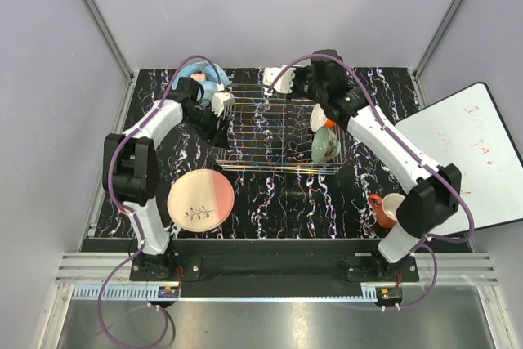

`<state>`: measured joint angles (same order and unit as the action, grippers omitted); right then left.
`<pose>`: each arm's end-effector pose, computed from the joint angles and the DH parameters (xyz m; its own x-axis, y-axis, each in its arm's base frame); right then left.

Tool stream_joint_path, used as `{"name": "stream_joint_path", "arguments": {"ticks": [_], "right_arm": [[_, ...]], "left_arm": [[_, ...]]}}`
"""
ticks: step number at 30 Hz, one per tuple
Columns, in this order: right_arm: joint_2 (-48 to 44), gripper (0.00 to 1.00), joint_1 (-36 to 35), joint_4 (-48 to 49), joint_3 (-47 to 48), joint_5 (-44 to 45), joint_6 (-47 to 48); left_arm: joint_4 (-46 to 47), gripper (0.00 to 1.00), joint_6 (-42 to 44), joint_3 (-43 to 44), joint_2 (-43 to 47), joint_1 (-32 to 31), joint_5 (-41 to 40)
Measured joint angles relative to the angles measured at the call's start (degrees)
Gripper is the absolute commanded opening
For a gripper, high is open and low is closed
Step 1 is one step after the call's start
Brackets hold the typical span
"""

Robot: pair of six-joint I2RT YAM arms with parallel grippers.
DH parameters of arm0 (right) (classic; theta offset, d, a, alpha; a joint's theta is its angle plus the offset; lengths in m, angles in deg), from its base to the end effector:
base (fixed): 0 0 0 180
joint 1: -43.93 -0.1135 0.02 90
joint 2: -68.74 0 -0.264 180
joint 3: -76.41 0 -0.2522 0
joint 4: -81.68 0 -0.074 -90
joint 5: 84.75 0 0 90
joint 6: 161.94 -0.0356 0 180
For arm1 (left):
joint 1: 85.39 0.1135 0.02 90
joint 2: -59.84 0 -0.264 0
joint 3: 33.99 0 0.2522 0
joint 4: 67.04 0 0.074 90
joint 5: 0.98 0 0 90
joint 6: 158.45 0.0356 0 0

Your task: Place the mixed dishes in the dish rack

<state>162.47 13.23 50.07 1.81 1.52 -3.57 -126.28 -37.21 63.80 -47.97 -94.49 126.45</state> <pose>0.3317 0.1996 0.3906 0.4144 -0.8328 -0.3671 -0.4798 0.1429 -0.8657 0.3770 -0.0823 0.2253 -0.6142 0.5155 -0.5976 0.7680 0.5646 -0.3023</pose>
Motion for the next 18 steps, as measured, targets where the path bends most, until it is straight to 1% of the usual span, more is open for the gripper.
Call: {"name": "stream_joint_path", "arguments": {"ticks": [2,8,10,12,14,16,17,18], "right_arm": [[1.3,0.00,0.0,-0.2,0.8,-0.3,1.0],[3.2,0.00,0.2,-2.0,1.0,-0.5,2.1],[3.2,0.00,0.3,-2.2,1.0,-0.5,2.1],[3.2,0.00,0.5,-2.1,1.0,-0.5,2.1],[3.2,0.00,1.0,-1.9,1.0,-0.8,2.1],[3.2,0.00,1.9,-1.8,1.0,-1.6,2.0],[3.2,0.00,2.3,-1.7,1.0,-1.8,2.0],[3.2,0.00,2.6,-1.6,1.0,-1.9,2.0]], "left_arm": [[-1.0,0.59,1.9,-0.1,0.0,0.1,0.2],[-2.3,0.53,4.2,-0.1,0.0,0.2,0.1],[-2.4,0.47,4.3,-0.1,0.0,0.2,0.1],[-2.4,0.45,4.3,-0.1,0.0,0.2,0.2],[-2.5,0.40,4.3,-0.1,0.0,0.2,0.1],[-2.5,0.30,4.4,-0.2,0.1,0.2,0.1],[-2.5,0.19,4.5,-0.3,0.1,0.2,0.2],[-2.6,0.12,4.8,-0.3,0.2,0.2,0.2]]}}
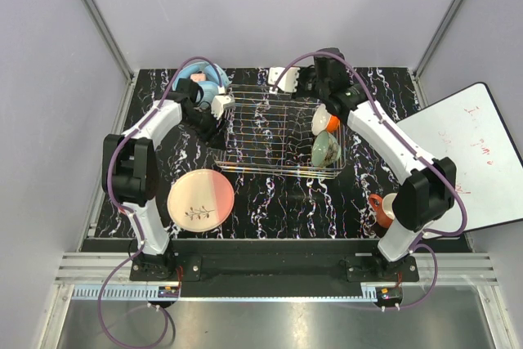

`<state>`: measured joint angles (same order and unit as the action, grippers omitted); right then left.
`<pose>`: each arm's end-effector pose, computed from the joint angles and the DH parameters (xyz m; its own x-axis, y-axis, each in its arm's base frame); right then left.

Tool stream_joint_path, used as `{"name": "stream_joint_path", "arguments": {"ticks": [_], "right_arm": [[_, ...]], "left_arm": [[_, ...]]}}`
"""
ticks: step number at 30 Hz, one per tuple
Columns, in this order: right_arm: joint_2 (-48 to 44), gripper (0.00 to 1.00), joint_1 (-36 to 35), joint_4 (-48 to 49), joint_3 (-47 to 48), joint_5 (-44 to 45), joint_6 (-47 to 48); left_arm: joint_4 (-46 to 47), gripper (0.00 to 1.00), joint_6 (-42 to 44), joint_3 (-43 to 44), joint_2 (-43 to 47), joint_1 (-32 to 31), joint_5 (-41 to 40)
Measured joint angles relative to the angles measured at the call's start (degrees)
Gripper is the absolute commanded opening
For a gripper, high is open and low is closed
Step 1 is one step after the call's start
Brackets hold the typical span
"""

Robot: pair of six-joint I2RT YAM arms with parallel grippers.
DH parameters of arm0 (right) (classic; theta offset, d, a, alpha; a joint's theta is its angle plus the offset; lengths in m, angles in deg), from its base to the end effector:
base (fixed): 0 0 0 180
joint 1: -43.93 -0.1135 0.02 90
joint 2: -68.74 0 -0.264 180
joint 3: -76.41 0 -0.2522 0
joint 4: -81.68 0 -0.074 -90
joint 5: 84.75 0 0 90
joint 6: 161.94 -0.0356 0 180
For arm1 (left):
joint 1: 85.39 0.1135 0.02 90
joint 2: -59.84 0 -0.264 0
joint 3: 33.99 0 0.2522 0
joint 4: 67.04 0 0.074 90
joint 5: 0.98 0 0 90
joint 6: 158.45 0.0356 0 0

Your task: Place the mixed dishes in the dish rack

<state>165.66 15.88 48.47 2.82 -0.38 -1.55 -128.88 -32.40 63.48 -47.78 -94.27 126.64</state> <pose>0.3520 0.1915 0.3731 0.3964 -0.8510 -0.3444 -0.5181 0.1024 -0.8492 0.3719 -0.0801 0.2235 -0.5780 0.5621 -0.5916 0.8026 0.5228 -0.2874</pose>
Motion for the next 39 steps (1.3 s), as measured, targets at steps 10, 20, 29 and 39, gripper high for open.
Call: {"name": "stream_joint_path", "arguments": {"ticks": [10,20,29,39], "right_arm": [[0.0,0.00,1.2,0.5,-0.5,-0.9,-0.8],[-2.2,0.00,1.2,4.4,-7.7,-0.4,-0.2],[-6.2,0.00,1.2,6.7,-11.6,0.1,-0.4],[-13.1,0.00,1.1,6.3,-12.3,-1.2,-3.8]], "left_arm": [[-2.3,0.30,3.0,-0.2,0.3,0.0,0.7],[-3.7,0.99,3.1,-0.2,-0.1,0.0,-0.8],[-3.1,0.99,-0.1,3.2,-0.1,-0.1,-0.7],[-2.7,0.99,-2.0,3.3,-0.1,-0.1,-0.7]]}}
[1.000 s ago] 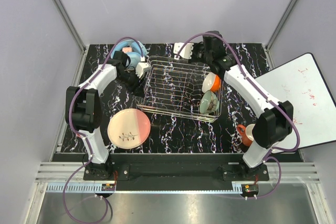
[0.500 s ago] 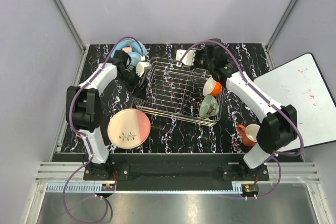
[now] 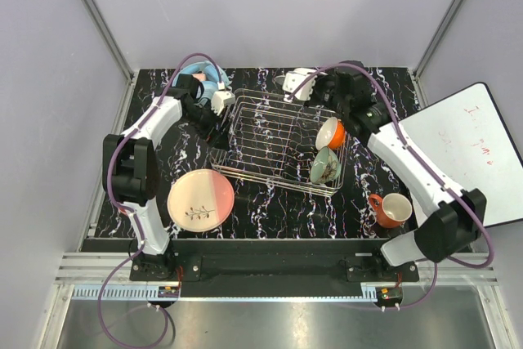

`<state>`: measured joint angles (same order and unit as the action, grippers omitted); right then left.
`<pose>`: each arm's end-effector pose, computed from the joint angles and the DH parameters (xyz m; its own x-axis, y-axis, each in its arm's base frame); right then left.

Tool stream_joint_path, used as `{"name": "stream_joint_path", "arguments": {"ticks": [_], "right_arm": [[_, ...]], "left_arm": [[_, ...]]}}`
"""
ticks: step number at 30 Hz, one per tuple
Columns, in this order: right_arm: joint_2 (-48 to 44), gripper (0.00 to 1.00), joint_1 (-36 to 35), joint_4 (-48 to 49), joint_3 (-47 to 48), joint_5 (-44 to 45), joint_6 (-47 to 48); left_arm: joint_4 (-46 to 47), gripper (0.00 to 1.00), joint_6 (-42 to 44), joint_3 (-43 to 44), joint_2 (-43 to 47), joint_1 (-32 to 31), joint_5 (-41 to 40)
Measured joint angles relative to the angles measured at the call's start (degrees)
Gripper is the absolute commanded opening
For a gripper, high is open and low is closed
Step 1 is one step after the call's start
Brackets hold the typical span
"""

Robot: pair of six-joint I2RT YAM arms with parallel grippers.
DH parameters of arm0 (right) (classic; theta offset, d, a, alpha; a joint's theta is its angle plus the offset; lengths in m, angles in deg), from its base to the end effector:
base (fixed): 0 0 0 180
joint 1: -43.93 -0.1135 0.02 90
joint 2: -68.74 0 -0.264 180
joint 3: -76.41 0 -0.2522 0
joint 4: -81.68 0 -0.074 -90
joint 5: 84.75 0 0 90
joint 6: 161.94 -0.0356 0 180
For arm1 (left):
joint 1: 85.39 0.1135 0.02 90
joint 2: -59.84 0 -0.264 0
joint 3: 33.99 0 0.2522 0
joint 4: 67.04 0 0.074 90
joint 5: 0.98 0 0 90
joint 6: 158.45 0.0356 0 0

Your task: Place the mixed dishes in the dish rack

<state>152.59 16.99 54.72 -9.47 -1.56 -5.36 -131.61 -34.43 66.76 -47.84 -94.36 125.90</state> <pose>0.3053 0.1599 0.3895 0.4040 -0.8168 -0.4120 -0.4540 0.2120 -0.8654 0.3750 -0.0808 0.2374 -0.6014 0.5480 -0.5814 0.7834 0.5475 -0.2942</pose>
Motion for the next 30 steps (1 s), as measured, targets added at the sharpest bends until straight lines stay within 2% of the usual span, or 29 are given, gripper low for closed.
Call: {"name": "stream_joint_path", "arguments": {"ticks": [6,12,30], "right_arm": [[-4.6,0.00,-0.2,0.0,-4.4,-0.3,-1.9],[-3.5,0.00,-0.2,0.0,-8.0,-0.2,-2.6],[-0.1,0.00,-0.3,1.7,-8.1,-0.8,-2.4]], "left_arm": [[0.9,0.99,-1.5,0.0,0.0,0.0,0.0],[1.0,0.99,-4.0,0.1,0.2,0.0,0.1],[1.3,0.99,-8.0,2.7,4.1,0.1,2.2]]}}
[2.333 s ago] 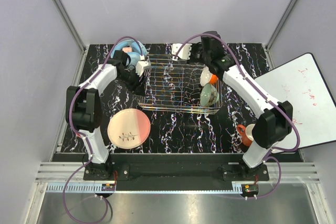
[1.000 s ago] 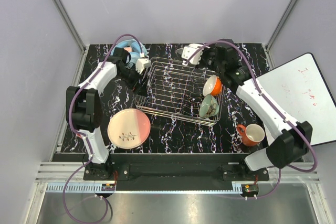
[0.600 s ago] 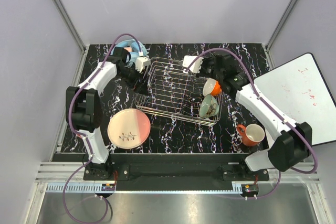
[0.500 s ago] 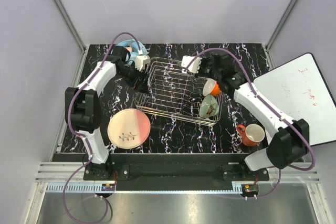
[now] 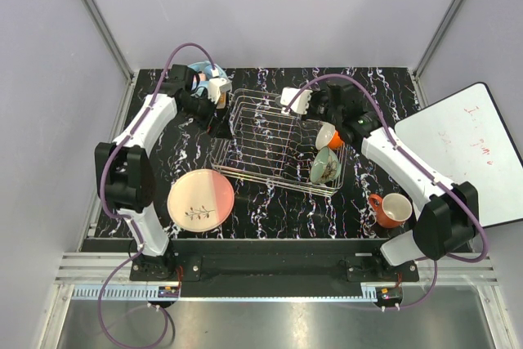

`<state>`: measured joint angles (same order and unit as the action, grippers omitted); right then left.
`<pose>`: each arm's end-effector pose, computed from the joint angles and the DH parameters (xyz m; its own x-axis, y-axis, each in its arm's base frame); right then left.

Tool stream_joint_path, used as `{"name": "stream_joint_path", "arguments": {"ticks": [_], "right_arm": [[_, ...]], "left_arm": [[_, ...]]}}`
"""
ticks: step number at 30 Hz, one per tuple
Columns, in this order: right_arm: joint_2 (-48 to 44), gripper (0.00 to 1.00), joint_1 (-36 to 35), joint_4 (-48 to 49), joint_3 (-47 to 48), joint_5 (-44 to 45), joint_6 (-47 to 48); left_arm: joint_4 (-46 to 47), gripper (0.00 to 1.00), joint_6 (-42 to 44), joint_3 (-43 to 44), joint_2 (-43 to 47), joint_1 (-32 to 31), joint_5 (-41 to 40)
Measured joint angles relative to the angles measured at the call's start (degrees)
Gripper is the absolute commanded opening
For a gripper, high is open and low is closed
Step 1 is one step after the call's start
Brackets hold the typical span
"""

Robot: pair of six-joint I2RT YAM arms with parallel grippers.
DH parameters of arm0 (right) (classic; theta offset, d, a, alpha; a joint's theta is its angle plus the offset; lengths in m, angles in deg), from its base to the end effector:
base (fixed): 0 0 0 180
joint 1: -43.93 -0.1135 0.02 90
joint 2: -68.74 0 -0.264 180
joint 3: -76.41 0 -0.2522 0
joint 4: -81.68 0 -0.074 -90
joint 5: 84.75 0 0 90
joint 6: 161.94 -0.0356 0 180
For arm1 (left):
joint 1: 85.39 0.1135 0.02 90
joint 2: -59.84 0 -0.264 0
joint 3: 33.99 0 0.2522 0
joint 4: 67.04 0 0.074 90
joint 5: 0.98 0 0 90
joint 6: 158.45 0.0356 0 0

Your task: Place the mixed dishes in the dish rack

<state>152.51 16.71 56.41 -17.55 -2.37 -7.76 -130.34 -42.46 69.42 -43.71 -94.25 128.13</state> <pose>0.3037 0.1615 0.3432 0.3545 -0.8210 -0.4476 -0.5575 0.1987 -0.8060 0.3715 -0.0806 0.2786 -0.6199 0.4408 -0.6492 0.7452 0.5897 -0.3112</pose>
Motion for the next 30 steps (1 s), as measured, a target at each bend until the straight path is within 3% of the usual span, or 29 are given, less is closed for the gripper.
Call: {"name": "stream_joint_path", "arguments": {"ticks": [30], "right_arm": [[-0.1,0.00,0.2,-0.3,1.4,-0.9,3.1]], "left_arm": [[-0.1,0.99,0.0,0.0,-0.9,0.6,0.0]]}}
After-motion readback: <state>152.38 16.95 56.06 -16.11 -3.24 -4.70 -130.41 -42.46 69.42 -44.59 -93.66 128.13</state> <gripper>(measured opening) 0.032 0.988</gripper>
